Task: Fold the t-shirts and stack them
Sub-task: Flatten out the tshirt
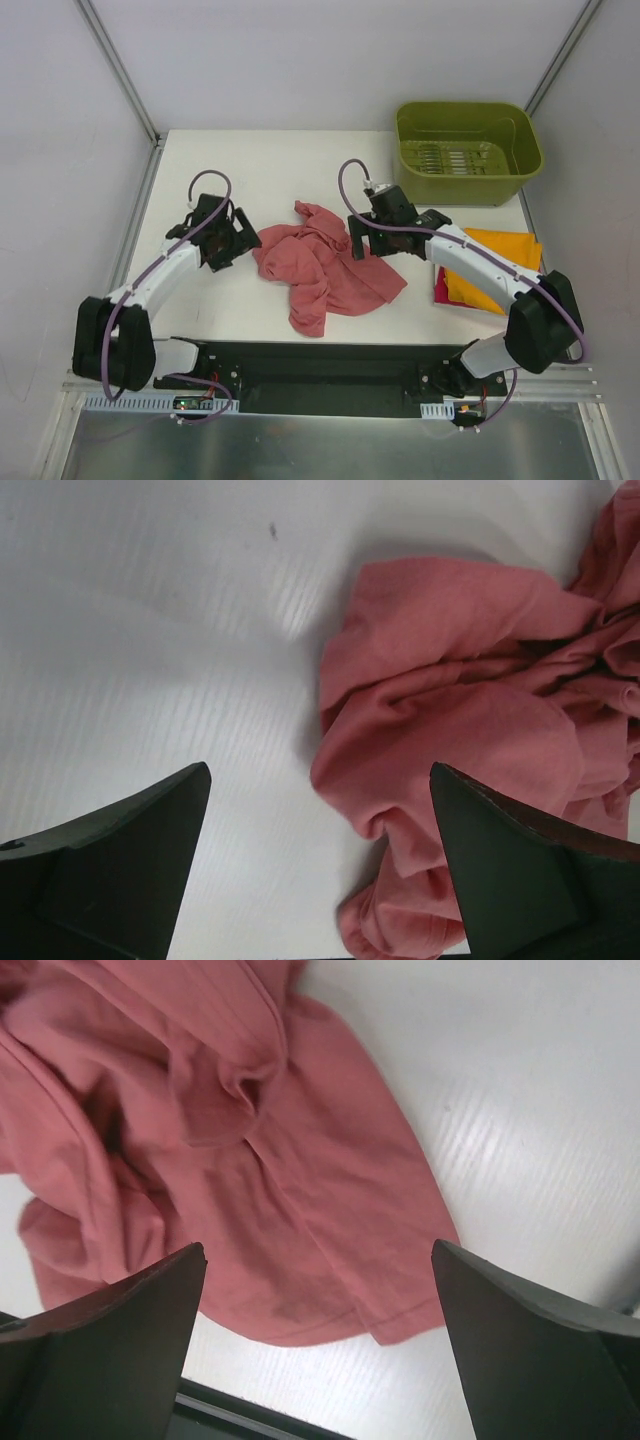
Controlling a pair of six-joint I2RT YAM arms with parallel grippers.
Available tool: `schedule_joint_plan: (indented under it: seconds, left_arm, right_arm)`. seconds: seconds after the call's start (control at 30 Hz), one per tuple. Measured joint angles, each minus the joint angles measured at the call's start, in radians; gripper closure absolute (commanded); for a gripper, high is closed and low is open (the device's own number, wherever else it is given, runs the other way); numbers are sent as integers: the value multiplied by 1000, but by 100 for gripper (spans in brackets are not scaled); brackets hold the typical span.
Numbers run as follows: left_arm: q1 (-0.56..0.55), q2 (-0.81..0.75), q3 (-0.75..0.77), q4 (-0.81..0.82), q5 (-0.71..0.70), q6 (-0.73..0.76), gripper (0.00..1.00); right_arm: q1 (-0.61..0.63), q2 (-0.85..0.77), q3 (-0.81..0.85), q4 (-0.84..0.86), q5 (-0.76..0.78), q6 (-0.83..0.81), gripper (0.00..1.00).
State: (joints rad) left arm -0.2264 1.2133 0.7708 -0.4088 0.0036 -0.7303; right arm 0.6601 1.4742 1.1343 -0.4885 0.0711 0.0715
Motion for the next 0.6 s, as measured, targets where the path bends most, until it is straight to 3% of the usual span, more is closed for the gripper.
schedule_joint_plan:
  seconds: [0.3,0.43,0.5,0.6]
  left_arm:
    - [13,329,147,112,96,59,36]
    - [12,406,152,123,119,84,69]
    - [13,437,158,132,136,89,100]
    - [12,480,183,143,174,101,100]
  right_arm:
    - [0,-167,-188,-87,41,74,0]
    - [-2,-237,-239,-119,53,124,0]
    - [-3,-260,-262,-134,56,155,0]
    - [-3,-264,-287,-147,56,191,0]
